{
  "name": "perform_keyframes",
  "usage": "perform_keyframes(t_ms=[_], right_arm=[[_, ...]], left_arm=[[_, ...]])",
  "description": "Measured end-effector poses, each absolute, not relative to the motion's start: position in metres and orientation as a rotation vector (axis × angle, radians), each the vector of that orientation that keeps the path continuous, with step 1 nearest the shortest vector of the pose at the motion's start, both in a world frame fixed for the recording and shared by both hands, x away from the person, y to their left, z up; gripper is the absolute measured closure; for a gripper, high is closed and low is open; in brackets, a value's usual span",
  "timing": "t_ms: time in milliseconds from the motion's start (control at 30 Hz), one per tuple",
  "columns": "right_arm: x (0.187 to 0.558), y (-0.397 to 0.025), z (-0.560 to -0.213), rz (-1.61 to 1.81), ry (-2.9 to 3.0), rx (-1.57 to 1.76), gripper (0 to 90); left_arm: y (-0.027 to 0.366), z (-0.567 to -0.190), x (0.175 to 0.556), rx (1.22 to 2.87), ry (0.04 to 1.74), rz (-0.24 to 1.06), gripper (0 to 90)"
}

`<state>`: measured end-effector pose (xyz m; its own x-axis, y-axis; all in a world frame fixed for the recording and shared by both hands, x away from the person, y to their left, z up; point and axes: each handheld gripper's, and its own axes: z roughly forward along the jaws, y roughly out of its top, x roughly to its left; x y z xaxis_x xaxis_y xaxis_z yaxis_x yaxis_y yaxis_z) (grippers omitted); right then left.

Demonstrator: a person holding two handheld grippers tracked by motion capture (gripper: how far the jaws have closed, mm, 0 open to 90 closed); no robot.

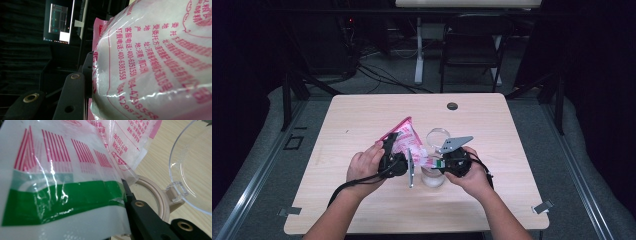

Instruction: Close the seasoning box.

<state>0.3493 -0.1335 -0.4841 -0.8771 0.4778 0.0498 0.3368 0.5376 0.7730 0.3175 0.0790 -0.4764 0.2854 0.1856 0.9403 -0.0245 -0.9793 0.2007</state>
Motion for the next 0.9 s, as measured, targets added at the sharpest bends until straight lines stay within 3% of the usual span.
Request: perform_keyframes(t_ms=[900], right_arm=[[0.3516,-0.1383,-0.4859,1.257,2.606,0.723,90.0]], left_arm=[[0.0720,-0.4759,0.3142,2.340,0.077,1.839,63.7]])
